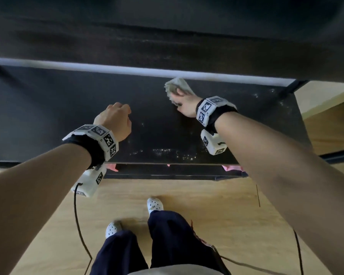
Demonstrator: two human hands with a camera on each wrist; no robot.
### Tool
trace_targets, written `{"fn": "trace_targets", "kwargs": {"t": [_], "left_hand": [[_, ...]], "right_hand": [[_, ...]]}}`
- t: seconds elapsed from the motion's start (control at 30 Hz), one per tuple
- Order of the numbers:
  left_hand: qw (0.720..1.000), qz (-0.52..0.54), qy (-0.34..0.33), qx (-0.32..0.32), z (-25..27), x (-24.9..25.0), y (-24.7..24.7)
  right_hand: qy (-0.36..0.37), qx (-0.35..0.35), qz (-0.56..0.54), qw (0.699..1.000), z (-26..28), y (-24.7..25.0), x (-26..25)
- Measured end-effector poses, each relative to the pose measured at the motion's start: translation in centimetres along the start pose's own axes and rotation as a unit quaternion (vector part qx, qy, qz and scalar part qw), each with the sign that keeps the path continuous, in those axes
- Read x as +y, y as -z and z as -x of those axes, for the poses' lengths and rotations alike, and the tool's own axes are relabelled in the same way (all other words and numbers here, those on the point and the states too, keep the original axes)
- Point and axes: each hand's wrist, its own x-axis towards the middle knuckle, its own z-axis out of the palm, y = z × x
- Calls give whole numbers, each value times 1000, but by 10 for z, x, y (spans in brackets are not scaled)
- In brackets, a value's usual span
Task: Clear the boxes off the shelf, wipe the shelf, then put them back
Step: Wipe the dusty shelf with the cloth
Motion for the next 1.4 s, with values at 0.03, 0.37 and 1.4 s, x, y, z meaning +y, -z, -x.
{"fn": "trace_targets", "kwargs": {"t": [0.03, 0.37, 1.4], "left_hand": [[1000, -1, -2, -1, -1, 4, 0], [999, -32, -3, 0, -2, -7, 6], [998, 50, 31, 4, 83, -77, -15]], "right_hand": [[20, -6, 5, 1000, 3, -4, -12], [9, 33, -7, 999, -11, 14, -13], [32, -22, -38, 999, 71, -80, -151]]}}
